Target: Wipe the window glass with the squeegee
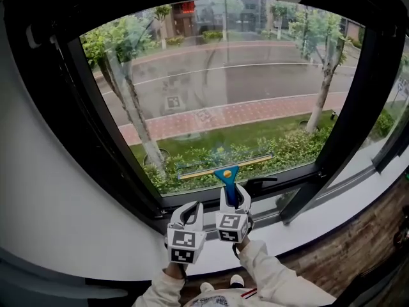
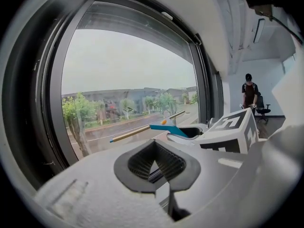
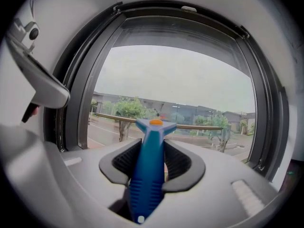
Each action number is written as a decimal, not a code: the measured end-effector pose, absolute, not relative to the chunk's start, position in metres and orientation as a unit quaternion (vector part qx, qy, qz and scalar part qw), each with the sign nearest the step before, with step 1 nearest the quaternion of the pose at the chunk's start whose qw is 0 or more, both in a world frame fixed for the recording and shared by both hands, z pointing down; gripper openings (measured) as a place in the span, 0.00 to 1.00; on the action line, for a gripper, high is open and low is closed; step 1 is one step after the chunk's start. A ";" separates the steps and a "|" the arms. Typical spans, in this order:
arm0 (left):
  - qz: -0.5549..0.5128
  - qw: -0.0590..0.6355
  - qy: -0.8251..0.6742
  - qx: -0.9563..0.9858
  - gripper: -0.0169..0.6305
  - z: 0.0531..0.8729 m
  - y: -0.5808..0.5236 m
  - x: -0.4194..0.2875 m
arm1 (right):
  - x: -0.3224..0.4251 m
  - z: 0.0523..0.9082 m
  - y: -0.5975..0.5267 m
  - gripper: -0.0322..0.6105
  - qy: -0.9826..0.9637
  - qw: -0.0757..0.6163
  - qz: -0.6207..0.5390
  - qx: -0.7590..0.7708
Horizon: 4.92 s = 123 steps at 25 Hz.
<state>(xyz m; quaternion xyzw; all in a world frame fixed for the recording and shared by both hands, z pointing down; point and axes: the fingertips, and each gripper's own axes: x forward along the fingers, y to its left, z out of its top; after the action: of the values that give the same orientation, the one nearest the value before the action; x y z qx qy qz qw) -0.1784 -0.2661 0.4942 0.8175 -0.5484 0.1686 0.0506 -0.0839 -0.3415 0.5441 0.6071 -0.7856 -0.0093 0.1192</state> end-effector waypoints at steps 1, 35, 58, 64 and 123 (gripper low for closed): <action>0.171 0.052 -0.548 0.817 0.03 0.496 -0.266 -0.178 | -0.084 0.550 -0.341 0.28 -0.786 0.125 -0.005 0.606; 0.198 0.085 -0.585 0.782 0.03 0.536 -0.230 -0.187 | -0.078 0.613 -0.317 0.28 -0.810 0.162 0.073 0.559; 0.073 -0.104 -0.597 0.792 0.02 0.306 -0.191 -0.262 | -0.138 0.188 -0.297 0.28 -0.775 -0.103 -0.124 0.611; 0.033 -0.168 -0.599 0.783 0.02 0.208 -0.193 -0.273 | -0.163 0.087 -0.306 0.28 -0.765 -0.135 -0.156 0.610; 0.115 -0.026 -0.557 0.822 0.03 0.394 -0.221 -0.251 | -0.186 0.270 -0.356 0.26 -0.752 -0.010 -0.131 0.646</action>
<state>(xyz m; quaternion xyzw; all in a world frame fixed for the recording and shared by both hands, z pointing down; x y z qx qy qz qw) -0.2510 -0.2212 0.3938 0.8221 -0.5570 0.1146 -0.0259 -0.1863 -0.3556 0.2703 0.6462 -0.7517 -0.1310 -0.0102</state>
